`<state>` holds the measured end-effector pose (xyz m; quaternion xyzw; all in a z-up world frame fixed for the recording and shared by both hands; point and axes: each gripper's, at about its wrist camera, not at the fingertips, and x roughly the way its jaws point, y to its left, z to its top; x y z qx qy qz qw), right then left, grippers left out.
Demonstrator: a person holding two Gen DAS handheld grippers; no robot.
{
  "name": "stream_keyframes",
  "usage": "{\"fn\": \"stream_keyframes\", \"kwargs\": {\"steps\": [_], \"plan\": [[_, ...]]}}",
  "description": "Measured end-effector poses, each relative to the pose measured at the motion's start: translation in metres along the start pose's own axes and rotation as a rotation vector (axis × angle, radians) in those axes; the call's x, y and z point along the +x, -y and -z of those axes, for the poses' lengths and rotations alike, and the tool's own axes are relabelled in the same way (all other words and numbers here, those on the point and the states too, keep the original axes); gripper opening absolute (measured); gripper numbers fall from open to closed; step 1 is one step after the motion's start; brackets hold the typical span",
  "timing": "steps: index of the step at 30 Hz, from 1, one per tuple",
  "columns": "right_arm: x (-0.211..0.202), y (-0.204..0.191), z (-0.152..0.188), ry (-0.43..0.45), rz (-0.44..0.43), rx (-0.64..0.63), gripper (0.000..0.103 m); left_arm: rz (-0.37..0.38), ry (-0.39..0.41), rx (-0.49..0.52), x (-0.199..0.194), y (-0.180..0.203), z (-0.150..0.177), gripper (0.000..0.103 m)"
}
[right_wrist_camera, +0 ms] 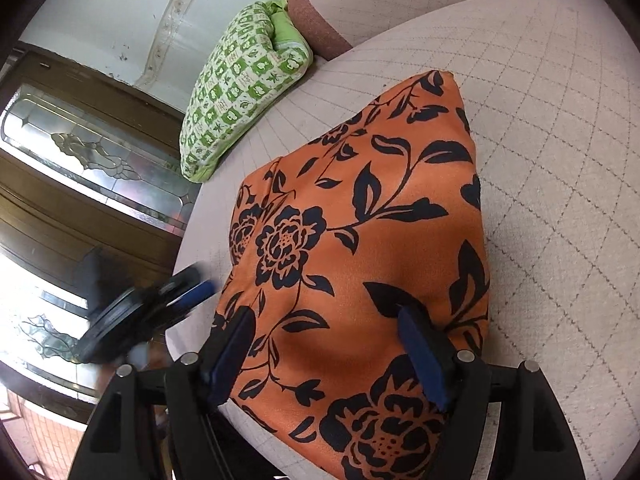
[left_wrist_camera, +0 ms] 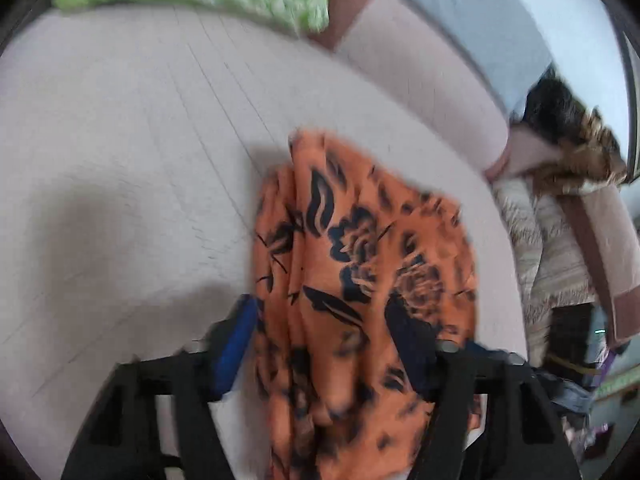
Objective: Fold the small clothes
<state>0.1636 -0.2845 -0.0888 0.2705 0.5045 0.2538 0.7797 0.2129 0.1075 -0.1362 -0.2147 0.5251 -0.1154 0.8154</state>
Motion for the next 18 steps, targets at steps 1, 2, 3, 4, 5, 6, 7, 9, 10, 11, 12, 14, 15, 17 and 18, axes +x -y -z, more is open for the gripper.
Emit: {"fn": "stream_keyframes", "kwargs": {"steps": [1, 2, 3, 4, 5, 6, 7, 9, 10, 11, 12, 14, 15, 17, 18], "plan": [[0.000, 0.002, -0.001, -0.003, -0.013, 0.006, 0.077, -0.008, -0.016, -0.006, 0.011, -0.003, -0.001, 0.033], [0.000, 0.003, -0.001, -0.007, -0.024, 0.015, 0.077, -0.010, -0.003, 0.009, 0.009, -0.003, -0.001, 0.029], [0.000, 0.004, -0.002, -0.008, -0.029, 0.017, 0.077, -0.019, 0.004, 0.011, 0.005, 0.000, -0.002, 0.025], [0.000, 0.004, -0.003, -0.011, -0.031, 0.015, 0.077, -0.041, 0.016, 0.031, 0.002, 0.005, -0.002, 0.024], [0.001, 0.003, -0.003, -0.014, -0.029, 0.008, 0.077, -0.074, 0.028, 0.072, 0.000, 0.013, -0.001, 0.025], [0.002, 0.001, -0.003, -0.019, -0.020, -0.006, 0.077, -0.097, 0.035, 0.114, -0.003, 0.022, 0.001, 0.028], [0.002, 0.001, -0.003, -0.020, -0.017, -0.015, 0.077, -0.102, 0.040, 0.134, -0.005, 0.027, 0.002, 0.035], [0.001, 0.001, -0.003, -0.022, -0.024, -0.025, 0.077, -0.101, 0.092, 0.175, -0.015, 0.035, -0.004, 0.060], [0.001, 0.002, -0.003, -0.022, -0.030, -0.021, 0.077, -0.093, 0.112, 0.179, -0.017, 0.036, -0.008, 0.069], [0.001, 0.004, -0.003, -0.021, -0.038, -0.010, 0.077, -0.088, 0.132, 0.172, -0.016, 0.038, -0.016, 0.069], [0.001, 0.005, -0.003, -0.019, -0.042, -0.004, 0.077, -0.070, 0.134, 0.153, -0.013, 0.035, -0.027, 0.069], [0.001, 0.006, -0.003, -0.019, -0.047, -0.001, 0.077, -0.045, 0.086, 0.122, 0.007, 0.030, -0.043, 0.063], [0.001, 0.005, -0.003, -0.019, -0.046, -0.004, 0.077, -0.055, 0.042, 0.121, 0.023, 0.025, -0.049, 0.019], [0.002, 0.004, -0.003, -0.022, -0.049, -0.009, 0.077, -0.026, -0.014, 0.076, 0.043, 0.010, -0.057, 0.018], [0.002, 0.004, -0.003, -0.024, -0.046, -0.013, 0.077, 0.006, -0.024, 0.049, 0.043, 0.004, -0.060, 0.018]]}}
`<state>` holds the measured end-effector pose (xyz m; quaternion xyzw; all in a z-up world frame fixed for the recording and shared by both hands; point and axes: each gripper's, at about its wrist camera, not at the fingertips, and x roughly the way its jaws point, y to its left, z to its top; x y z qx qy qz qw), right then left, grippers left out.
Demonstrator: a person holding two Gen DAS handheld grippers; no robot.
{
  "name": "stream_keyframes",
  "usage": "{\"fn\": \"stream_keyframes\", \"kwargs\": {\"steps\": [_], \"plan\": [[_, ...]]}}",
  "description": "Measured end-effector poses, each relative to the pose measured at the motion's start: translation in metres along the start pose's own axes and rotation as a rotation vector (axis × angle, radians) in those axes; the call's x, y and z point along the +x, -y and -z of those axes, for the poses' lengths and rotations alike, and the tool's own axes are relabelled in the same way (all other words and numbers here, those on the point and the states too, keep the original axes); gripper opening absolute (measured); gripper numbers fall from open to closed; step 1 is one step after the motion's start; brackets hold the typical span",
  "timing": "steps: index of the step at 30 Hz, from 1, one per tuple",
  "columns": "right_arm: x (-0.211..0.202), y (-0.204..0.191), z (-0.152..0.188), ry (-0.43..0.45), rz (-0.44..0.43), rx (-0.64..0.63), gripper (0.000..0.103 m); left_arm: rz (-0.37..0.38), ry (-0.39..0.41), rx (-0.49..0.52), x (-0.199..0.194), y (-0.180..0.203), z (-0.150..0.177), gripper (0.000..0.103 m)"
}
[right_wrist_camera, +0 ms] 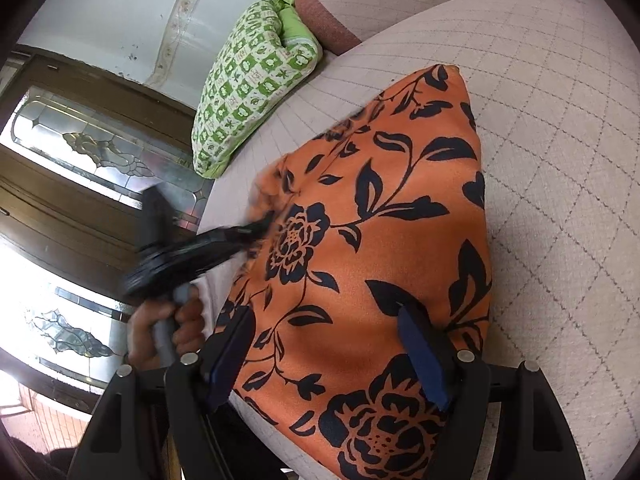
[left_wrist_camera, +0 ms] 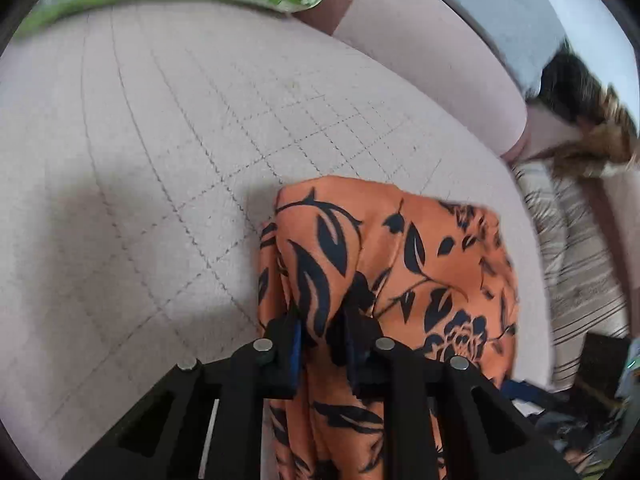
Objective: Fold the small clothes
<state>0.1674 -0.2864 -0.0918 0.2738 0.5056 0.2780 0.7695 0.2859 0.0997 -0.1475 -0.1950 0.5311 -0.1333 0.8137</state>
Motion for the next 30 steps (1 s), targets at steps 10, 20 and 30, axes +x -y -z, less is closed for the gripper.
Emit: {"fn": "stream_keyframes", "kwargs": {"steps": [10, 20, 30], "plan": [[0.001, -0.002, -0.002, -0.011, 0.015, 0.002, 0.077, -0.005, 0.156, 0.103, -0.053, 0.034, 0.022, 0.049], [-0.002, -0.017, -0.018, -0.045, 0.054, 0.000, 0.078, -0.117, 0.187, 0.053, -0.048, 0.038, 0.038, 0.050], [0.032, 0.037, -0.065, 0.002, 0.009, 0.160, 0.084, -0.151, 0.105, 0.059, -0.020, 0.033, 0.078, 0.067]]}}
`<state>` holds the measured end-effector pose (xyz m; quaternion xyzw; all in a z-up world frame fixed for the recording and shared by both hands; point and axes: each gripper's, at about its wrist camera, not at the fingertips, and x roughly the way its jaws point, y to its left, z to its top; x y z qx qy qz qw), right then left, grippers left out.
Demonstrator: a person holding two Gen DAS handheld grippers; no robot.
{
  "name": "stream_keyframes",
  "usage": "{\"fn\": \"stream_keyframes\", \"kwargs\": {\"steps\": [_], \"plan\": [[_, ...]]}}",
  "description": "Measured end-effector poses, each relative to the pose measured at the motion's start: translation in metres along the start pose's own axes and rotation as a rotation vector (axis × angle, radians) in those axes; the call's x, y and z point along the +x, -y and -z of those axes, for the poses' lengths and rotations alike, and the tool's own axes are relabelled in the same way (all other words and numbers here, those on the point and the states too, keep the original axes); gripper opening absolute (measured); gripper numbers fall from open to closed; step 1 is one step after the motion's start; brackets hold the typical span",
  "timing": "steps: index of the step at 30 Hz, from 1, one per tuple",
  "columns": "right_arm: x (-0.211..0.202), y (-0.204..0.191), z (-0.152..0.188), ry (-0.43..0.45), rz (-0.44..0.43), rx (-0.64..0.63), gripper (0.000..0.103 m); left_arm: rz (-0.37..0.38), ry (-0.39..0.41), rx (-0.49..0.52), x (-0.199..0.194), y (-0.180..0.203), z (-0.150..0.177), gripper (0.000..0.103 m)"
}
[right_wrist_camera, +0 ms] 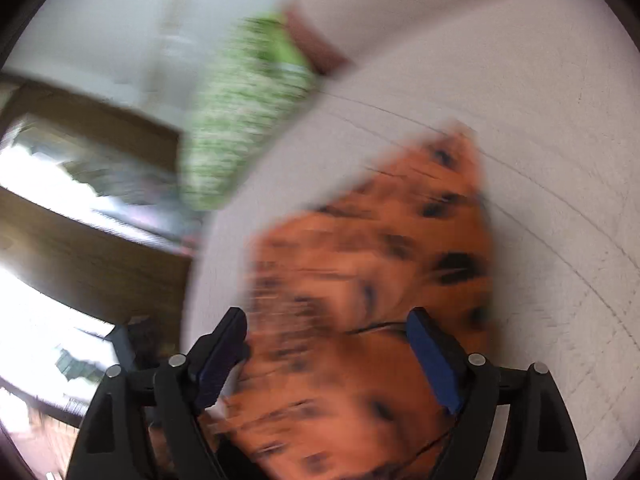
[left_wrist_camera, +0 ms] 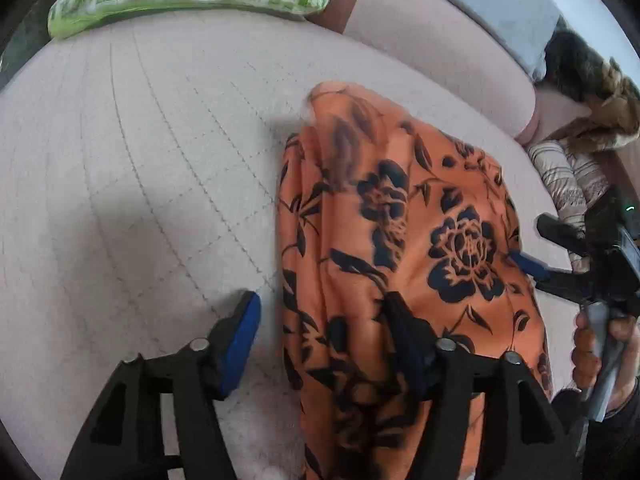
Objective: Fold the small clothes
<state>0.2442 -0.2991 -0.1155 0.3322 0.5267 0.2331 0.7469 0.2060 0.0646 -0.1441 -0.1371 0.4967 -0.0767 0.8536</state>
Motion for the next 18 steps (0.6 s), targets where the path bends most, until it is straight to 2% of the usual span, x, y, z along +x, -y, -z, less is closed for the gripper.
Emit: {"fn": "stream_keyframes", "kwargs": {"steps": [2, 4, 6, 9, 12, 13, 16, 17, 18], "plan": [[-0.014, -0.009, 0.003, 0.047, -0.019, -0.005, 0.084, -0.033, 0.007, 0.007, -0.012, 0.005, 0.000, 0.067], [-0.034, -0.024, 0.012, 0.086, -0.050, -0.043, 0.084, -0.040, 0.050, 0.023, -0.033, 0.007, 0.005, 0.067], [-0.050, -0.028, 0.027, 0.108, -0.033, -0.069, 0.084, -0.034, 0.065, 0.028, -0.049, 0.007, 0.011, 0.066], [-0.069, -0.015, 0.058, 0.131, 0.016, -0.043, 0.084, 0.004, 0.074, 0.013, -0.073, -0.008, 0.031, 0.066], [-0.083, -0.004, 0.083, 0.130, -0.009, 0.009, 0.084, -0.010, 0.062, 0.011, -0.079, -0.017, 0.052, 0.067], [-0.087, -0.007, 0.092, 0.134, -0.031, 0.014, 0.084, -0.024, 0.060, 0.003, -0.080, -0.017, 0.059, 0.066], [-0.091, -0.024, 0.104, 0.126, -0.153, -0.029, 0.084, -0.002, 0.098, -0.015, -0.089, -0.015, 0.070, 0.067], [-0.088, -0.028, 0.104, 0.119, -0.187, -0.038, 0.085, -0.015, 0.109, -0.010, -0.091, -0.014, 0.073, 0.067], [-0.077, -0.026, 0.102, 0.106, -0.214, -0.028, 0.087, -0.071, 0.106, 0.011, -0.085, -0.013, 0.076, 0.068]]}}
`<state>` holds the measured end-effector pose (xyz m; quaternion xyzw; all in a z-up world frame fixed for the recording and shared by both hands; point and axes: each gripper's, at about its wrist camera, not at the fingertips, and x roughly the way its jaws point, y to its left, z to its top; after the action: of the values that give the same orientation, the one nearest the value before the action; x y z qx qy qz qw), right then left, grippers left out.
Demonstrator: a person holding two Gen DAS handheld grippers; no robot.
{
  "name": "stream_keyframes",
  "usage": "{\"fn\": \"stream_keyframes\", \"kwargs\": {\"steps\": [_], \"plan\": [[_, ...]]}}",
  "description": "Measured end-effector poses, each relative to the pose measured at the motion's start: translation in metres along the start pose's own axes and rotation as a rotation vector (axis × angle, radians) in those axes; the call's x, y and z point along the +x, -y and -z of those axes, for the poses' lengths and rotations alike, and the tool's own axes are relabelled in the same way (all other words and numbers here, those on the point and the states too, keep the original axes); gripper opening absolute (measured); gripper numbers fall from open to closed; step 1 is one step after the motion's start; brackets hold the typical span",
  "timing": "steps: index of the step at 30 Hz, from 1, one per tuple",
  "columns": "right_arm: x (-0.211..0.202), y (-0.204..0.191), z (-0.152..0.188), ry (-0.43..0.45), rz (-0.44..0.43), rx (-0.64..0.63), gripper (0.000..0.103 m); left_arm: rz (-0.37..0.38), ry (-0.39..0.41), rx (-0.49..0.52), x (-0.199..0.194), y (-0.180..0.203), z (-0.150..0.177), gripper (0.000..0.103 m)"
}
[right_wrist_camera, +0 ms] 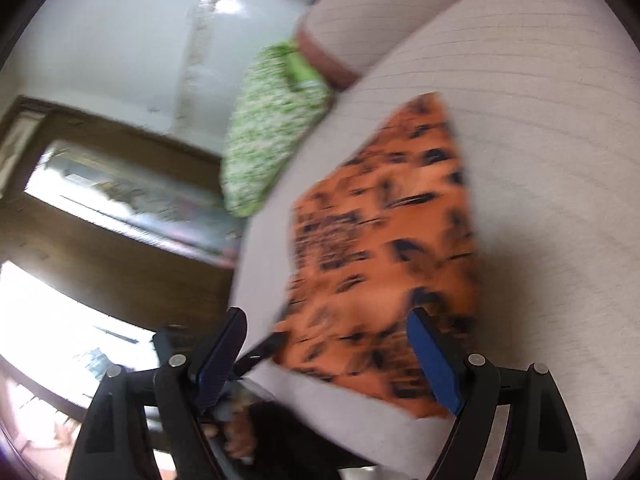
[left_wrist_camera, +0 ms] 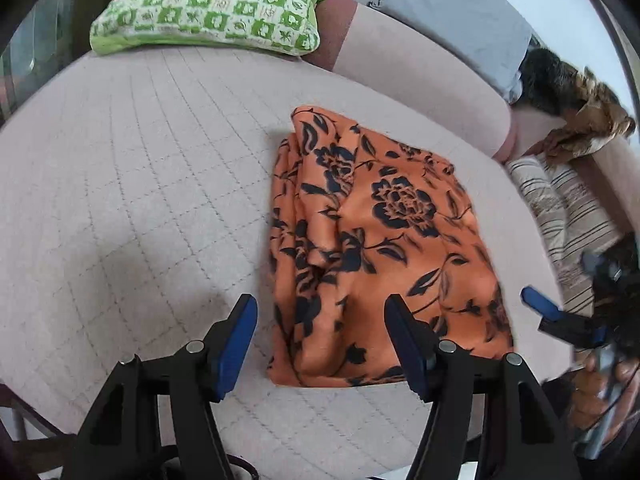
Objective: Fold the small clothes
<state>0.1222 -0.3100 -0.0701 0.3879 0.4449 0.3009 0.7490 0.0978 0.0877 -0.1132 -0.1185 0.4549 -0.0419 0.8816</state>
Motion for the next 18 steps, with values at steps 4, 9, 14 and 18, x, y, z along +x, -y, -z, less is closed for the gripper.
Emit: {"fn": "stream_keyframes", "kwargs": {"steps": [4, 9, 14, 18], "plan": [[0.038, 0.030, 0.004, -0.082, 0.068, 0.097, 0.092, -0.081, -0.078, -0.023, 0.030, -0.006, 0.005, 0.072], [0.002, 0.000, 0.011, -0.013, 0.049, -0.010, 0.092, -0.040, 0.011, -0.009, -0.011, -0.004, 0.007, 0.071], [-0.022, 0.021, 0.029, 0.015, 0.093, 0.027, 0.092, 0.000, 0.018, -0.030, -0.020, -0.008, 0.013, 0.071], [-0.034, 0.032, 0.033, 0.031, 0.115, 0.030, 0.092, 0.053, 0.009, -0.059, -0.024, -0.016, 0.011, 0.071]]}}
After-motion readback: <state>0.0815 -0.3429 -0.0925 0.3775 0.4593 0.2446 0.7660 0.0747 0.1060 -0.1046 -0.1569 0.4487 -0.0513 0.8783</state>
